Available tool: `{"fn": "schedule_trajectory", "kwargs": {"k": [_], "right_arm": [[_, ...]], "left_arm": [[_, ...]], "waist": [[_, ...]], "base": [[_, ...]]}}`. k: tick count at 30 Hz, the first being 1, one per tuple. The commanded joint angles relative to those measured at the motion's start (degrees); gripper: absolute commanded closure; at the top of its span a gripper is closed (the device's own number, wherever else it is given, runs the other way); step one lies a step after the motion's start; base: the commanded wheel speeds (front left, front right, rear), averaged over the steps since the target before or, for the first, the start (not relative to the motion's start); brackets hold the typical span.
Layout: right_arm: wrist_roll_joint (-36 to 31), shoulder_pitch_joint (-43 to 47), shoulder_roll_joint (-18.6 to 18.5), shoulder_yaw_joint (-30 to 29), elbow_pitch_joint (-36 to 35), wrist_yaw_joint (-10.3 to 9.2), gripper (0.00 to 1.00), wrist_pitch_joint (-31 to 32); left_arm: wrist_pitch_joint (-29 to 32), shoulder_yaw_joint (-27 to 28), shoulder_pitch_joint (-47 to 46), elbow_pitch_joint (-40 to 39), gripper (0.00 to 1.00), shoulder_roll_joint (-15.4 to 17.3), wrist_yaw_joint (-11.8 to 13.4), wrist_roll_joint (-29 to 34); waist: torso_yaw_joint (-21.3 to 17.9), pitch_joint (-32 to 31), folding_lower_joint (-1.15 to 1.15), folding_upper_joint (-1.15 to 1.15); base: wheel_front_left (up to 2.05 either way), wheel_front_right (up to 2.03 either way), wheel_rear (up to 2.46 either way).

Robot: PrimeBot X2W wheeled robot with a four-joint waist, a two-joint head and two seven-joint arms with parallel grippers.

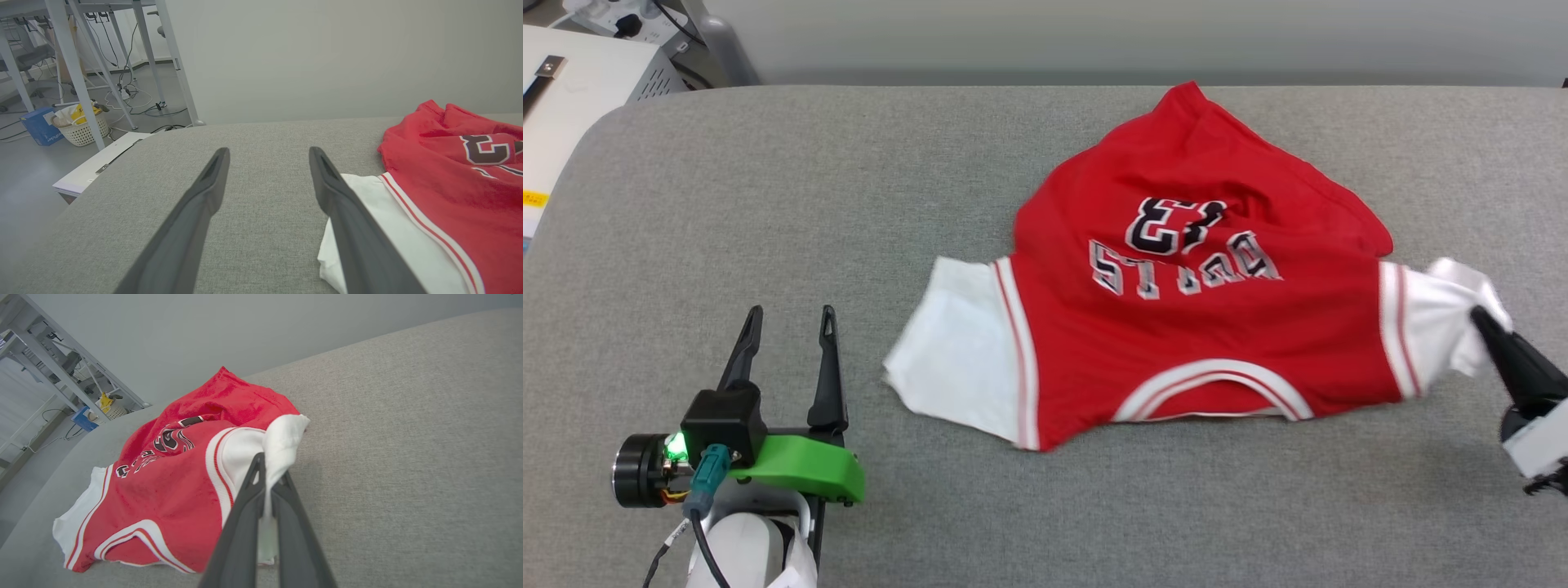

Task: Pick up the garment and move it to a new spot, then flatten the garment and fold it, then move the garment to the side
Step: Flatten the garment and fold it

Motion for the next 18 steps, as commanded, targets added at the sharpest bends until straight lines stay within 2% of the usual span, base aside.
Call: {"fn": "schedule_trajectory", "kwargs": {"k": [1, 9, 15, 18], "right_arm": [[-0.23, 0.97, 0.6, -1.66, 2.19, -0.04, 1.0, -0.48], [-4.82, 2.12, 1.66, -10.3, 18.29, -0.04, 1.0, 2.09], [-9.78, 1.14, 1.82, -12.15, 29.98, -0.04, 1.0, 5.78], [-11.22, 0.49, 2.56, -11.92, 32.95, -0.04, 1.0, 7.86]], "left_arm": [[-0.34, 0.17, 0.04, 0.2, 0.0, -0.34, -0.47, 0.44], [-0.34, 0.8, 0.09, 0.85, 0.0, -1.24, -1.5, 1.16], [-0.34, 1.31, 0.14, 1.32, 0.0, -1.61, -2.1, 1.68], [-0.34, 1.51, 0.27, 1.44, 0.0, -1.77, -2.31, 1.95]], "waist": [[0.07, 0.16, 0.0, 0.0], [0.77, 0.28, 0.0, 0.0], [1.28, -0.2, 0.0, 0.0], [1.42, -0.44, 0.0, 0.0]], "base": [[0.0, 0.0, 0.0], [0.0, 0.0, 0.0], [0.0, 0.0, 0.0], [0.0, 0.0, 0.0]]}}
